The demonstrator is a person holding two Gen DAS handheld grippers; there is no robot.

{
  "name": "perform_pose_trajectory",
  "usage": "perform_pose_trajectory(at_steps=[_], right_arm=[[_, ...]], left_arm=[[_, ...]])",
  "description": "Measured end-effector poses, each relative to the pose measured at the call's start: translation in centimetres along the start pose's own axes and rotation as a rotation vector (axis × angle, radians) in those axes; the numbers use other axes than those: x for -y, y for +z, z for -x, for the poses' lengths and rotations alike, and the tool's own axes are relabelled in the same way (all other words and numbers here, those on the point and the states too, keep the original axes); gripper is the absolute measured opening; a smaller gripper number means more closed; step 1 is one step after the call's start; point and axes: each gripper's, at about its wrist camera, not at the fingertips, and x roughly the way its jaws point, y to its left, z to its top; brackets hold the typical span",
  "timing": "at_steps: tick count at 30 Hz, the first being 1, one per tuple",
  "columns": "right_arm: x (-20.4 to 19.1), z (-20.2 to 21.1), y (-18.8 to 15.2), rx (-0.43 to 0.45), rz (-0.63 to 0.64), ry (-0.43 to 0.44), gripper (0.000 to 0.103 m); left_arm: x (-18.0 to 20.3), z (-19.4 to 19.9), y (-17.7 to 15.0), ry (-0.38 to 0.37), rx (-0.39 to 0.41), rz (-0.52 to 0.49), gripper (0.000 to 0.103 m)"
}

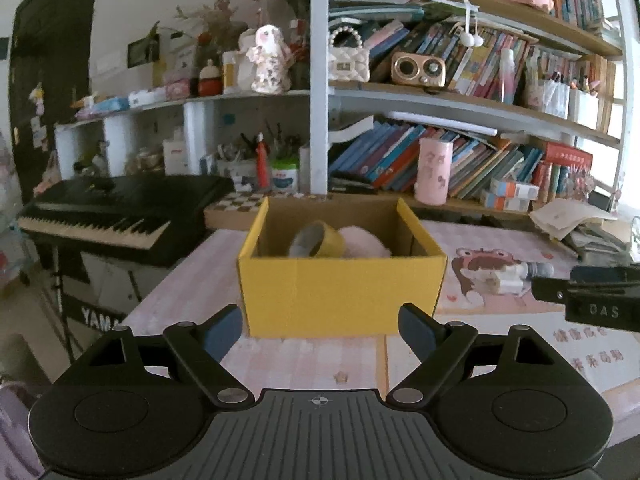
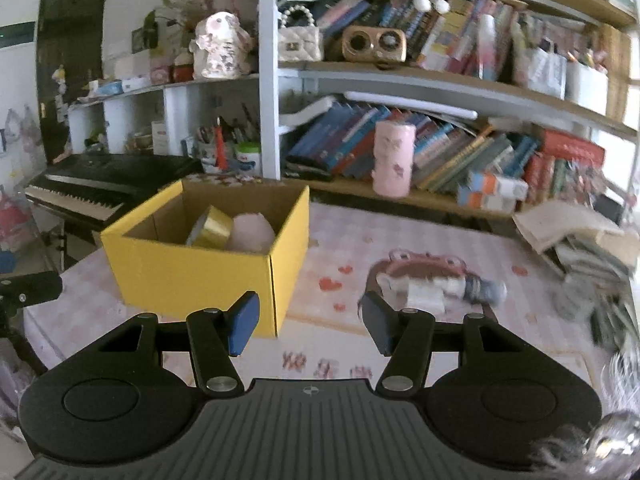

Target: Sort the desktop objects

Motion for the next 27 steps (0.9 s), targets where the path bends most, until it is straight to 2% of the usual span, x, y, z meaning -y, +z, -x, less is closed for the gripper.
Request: perform_pose_trajectory(at_steps=[7,12,19,27], right_arm=[[-1.1,2.0,-3.0,-0.058,-0.044,-0.002,0.054],[-2.7,3.2,-4.5,-0.064,-0.022,0.014,0.054],[-3.7,4.2,-5.7,-0.069,-0.002,0.01,0.055],[-3.6,4.9,-6.6,-0.077,0.0,-0.014,0.057]], left_arm=[[0.2,1.6,-1.8,0.0,-0.02,0.015,0.088],[0.5,2.4,-3.0,-0.002,-0.03,0.022,0.088],[1.0,3.0,-4.6,-0.005,-0.054,0.03,0.088],[1.7,3.2,-5.5,-0.051,-0.078,-0.002,0.088]])
